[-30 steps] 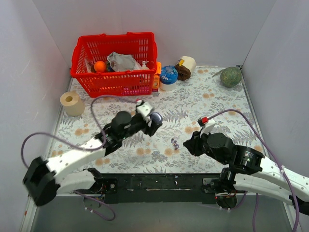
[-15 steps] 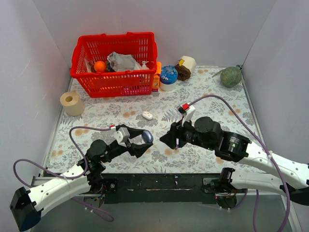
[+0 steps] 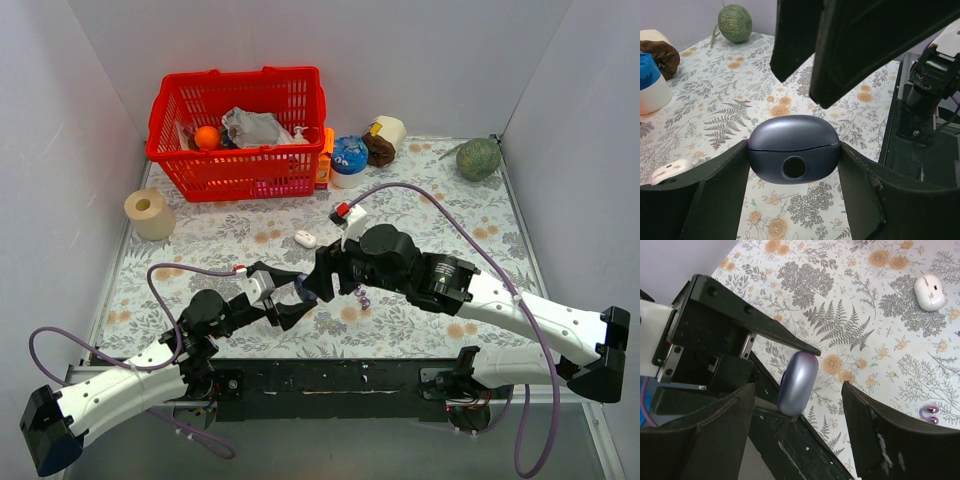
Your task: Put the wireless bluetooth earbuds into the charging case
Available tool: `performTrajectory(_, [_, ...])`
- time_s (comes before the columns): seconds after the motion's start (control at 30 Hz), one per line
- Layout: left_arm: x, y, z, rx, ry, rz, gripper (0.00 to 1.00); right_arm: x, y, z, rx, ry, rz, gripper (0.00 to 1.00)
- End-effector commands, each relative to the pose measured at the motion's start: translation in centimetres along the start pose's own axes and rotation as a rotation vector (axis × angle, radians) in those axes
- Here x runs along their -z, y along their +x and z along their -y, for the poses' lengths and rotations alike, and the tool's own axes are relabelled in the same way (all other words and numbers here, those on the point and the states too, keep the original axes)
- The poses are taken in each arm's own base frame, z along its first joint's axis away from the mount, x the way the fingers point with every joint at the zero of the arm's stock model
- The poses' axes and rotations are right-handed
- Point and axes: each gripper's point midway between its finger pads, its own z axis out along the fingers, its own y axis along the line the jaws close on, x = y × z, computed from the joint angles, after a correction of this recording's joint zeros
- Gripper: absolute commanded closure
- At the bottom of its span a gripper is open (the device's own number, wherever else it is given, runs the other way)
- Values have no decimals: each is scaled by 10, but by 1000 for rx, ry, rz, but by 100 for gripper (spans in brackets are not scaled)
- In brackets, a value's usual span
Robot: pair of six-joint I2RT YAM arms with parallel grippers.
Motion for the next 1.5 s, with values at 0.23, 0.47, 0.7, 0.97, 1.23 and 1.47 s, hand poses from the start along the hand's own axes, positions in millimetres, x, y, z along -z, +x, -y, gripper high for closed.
performTrajectory(0.23, [-5,-22,-3,-122,-4,25,100,-17,1,1,37,44,-59,22])
performTrajectory(0.47, [-3,-24,-3,-142,-6,17,100,-17,8,9,35,74,-67,26])
performTrajectory(0.7, [0,-23,-4,-145,-13,9,100,-13,8,16,22,102,-51,28])
performTrajectory(0.97, [0,-25,-5,-146,-18,12,100,-10,9,23,7,122,-47,28])
performTrajectory(1.23, [1,-27,-5,-142,-21,20,100,-8,14,42,-21,166,-48,29])
performTrajectory(1.47, [2,-27,-7,-137,-34,24,100,-3,8,54,-53,194,-20,30])
